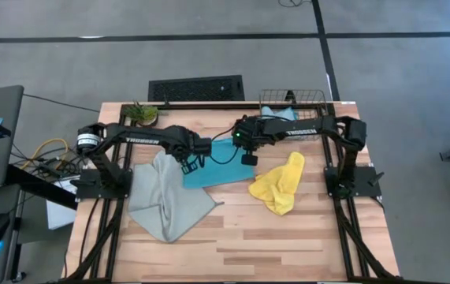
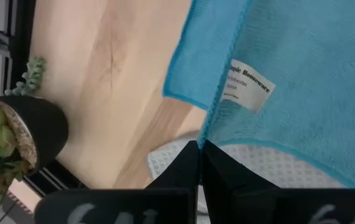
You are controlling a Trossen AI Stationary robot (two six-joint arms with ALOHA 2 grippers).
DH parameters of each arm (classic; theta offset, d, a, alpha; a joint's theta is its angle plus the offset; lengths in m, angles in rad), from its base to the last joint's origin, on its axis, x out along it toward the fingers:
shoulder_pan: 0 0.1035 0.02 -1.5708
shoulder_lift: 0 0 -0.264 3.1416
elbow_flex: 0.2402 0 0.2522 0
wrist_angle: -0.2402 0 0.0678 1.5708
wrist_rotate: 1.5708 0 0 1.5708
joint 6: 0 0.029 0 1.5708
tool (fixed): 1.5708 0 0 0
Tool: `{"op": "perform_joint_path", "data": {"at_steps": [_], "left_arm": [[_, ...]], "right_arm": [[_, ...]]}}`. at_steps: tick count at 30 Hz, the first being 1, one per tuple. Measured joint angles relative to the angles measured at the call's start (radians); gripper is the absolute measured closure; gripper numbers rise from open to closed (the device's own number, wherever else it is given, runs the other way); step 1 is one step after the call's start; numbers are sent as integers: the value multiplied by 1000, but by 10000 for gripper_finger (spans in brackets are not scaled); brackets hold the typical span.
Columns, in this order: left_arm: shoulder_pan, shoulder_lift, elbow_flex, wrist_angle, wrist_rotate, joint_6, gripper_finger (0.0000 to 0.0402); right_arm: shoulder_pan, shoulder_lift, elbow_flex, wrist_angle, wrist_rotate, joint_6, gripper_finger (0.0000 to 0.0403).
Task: Fold microfiber towels
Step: Fold the blue microfiber cloth
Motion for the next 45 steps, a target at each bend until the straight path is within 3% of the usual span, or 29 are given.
{"op": "perform_joint_path", "data": {"at_steps": [11, 25, 29, 36, 41, 45], "left_arm": [[35, 1, -5, 18, 14, -10, 393], [22, -9, -5, 16, 20, -47, 270], [-72, -66, -5, 5, 27, -39, 263], [-331, -106, -6, 20, 23, -20, 262], [-467, -98, -87, 214, 10, -19, 262], [-512, -98, -163, 332, 4, -57, 262]], "right_arm": [[-17, 0, 0, 6, 0, -20, 342], [-4, -45, 0, 30, 5, -72, 233], [30, -159, 1, -36, 4, -71, 225], [121, -351, 1, -101, 3, -11, 228], [188, -409, 2, -98, 3, 25, 235], [222, -420, 2, -96, 4, 35, 237]]}}
